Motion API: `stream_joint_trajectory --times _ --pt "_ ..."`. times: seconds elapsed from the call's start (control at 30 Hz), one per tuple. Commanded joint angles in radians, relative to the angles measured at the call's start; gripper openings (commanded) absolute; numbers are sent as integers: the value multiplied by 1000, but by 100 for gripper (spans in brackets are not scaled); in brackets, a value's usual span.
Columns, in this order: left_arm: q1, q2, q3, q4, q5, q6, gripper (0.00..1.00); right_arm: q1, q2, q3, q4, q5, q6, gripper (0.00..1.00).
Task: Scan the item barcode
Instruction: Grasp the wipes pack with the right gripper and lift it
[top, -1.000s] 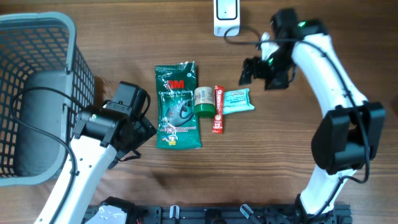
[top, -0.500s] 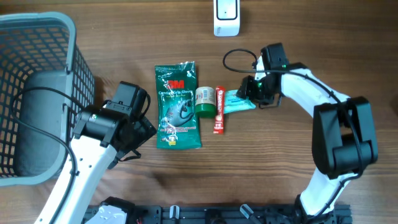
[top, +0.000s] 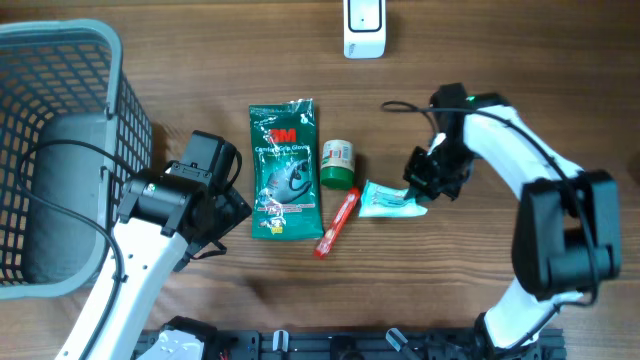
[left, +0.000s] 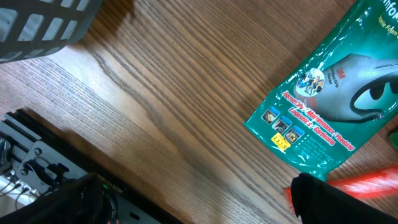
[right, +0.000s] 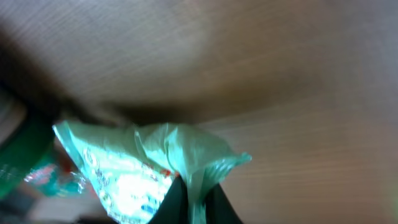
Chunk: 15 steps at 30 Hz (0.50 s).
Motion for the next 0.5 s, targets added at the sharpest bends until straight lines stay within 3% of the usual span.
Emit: stream_joint_trajectory --times 0.0,0.13,0.33,0.47 --pt "-5 0 -1 -1 -3 -17 100 -31 -134 98 -121 -135 259 4" --pt "-5 0 -1 0 -3 -17 100 -41 -171 98 -252 -292 403 4" --pt "-5 0 -1 0 -3 -17 100 -40 -170 98 -430 -449 403 4" --pt "-5 0 -1 0 -3 -17 100 -40 -170 96 -430 -577 325 4"
